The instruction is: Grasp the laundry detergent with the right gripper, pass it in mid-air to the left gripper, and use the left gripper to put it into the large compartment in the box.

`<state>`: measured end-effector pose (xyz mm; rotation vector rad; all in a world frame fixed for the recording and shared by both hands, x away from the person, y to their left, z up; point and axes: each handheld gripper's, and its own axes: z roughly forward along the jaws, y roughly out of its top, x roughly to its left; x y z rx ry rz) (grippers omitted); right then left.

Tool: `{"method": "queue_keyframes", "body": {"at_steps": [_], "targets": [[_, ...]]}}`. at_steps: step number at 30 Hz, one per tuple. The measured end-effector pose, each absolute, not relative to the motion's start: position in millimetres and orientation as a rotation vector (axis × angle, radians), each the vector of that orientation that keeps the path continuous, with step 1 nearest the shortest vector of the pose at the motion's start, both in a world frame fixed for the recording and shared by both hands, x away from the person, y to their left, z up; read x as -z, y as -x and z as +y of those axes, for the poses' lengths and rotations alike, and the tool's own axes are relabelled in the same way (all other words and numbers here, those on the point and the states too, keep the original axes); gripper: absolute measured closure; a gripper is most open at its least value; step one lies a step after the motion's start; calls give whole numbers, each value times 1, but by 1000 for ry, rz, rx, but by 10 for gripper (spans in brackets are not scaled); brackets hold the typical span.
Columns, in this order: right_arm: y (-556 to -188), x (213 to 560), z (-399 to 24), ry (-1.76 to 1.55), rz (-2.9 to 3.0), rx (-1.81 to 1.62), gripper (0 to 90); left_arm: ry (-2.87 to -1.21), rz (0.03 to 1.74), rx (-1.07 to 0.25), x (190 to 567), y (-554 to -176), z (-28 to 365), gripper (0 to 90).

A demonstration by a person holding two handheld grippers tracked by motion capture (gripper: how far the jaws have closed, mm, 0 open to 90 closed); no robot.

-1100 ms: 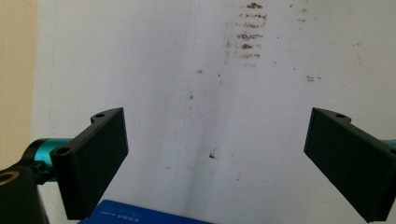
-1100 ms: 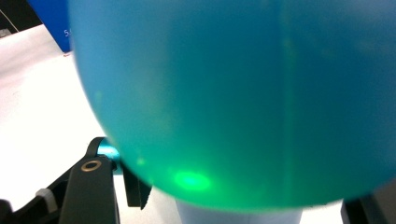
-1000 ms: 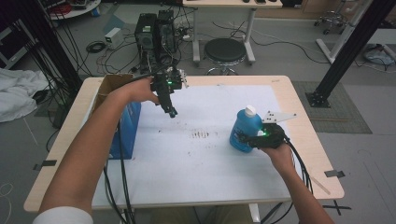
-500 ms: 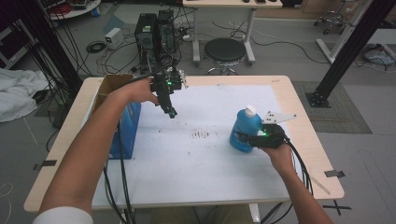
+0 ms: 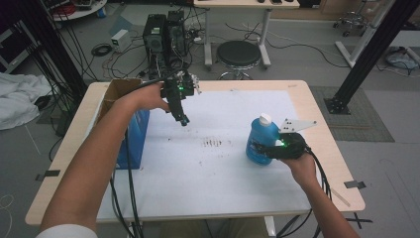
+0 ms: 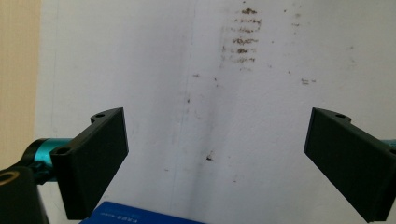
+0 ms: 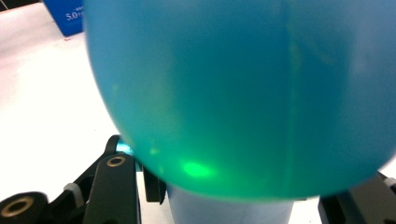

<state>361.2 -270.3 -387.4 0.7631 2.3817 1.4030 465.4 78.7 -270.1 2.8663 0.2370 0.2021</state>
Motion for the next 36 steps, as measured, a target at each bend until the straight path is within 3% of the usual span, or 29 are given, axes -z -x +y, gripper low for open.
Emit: {"method": "queue_keyframes", "body": {"at_steps": [19, 36], "targets": [[-337, 318, -246, -519, 2568, -1398, 444, -2866, 171, -177, 253, -411, 69, 63], [-351, 329, -215, -222, 2737, -1583, 444, -2863, 93, -70, 238, -373, 50, 63]]}}
